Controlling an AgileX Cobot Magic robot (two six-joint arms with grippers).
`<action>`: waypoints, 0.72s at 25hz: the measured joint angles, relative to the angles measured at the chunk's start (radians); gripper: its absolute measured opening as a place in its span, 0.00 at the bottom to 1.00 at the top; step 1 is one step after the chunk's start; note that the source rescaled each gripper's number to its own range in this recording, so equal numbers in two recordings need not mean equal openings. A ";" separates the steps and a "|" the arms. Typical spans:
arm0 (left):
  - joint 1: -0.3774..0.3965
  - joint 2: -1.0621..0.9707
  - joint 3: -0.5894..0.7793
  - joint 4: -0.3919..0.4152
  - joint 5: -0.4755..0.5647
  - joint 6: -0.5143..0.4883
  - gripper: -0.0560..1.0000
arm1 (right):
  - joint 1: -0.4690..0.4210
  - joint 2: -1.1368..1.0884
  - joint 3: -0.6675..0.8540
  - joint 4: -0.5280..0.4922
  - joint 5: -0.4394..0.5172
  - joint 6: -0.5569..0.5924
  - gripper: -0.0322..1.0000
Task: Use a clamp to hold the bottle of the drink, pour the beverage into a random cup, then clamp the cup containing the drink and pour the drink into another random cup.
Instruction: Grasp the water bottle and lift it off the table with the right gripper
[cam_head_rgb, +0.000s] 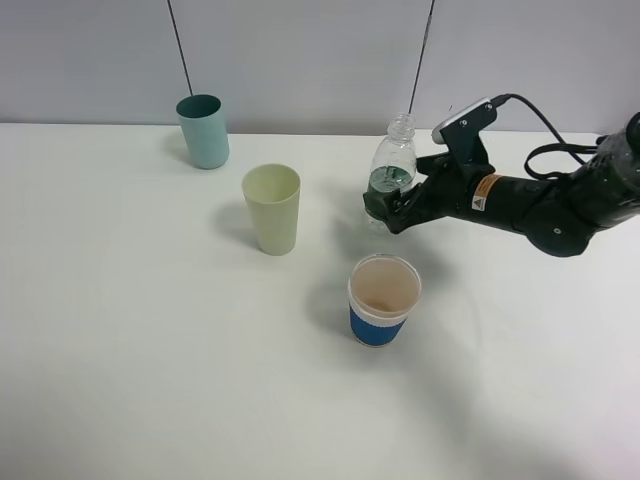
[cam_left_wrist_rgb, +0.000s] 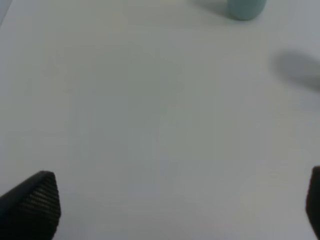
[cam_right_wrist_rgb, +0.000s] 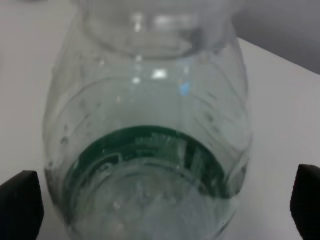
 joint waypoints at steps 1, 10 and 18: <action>0.000 0.000 0.000 0.000 0.000 0.000 1.00 | 0.000 0.001 -0.008 -0.004 0.000 0.006 0.98; 0.000 0.000 0.000 0.000 0.000 0.000 1.00 | 0.000 0.001 -0.025 -0.011 0.001 0.015 0.98; 0.000 0.000 0.000 0.000 0.000 0.000 1.00 | 0.000 0.001 -0.025 -0.060 0.001 0.013 0.98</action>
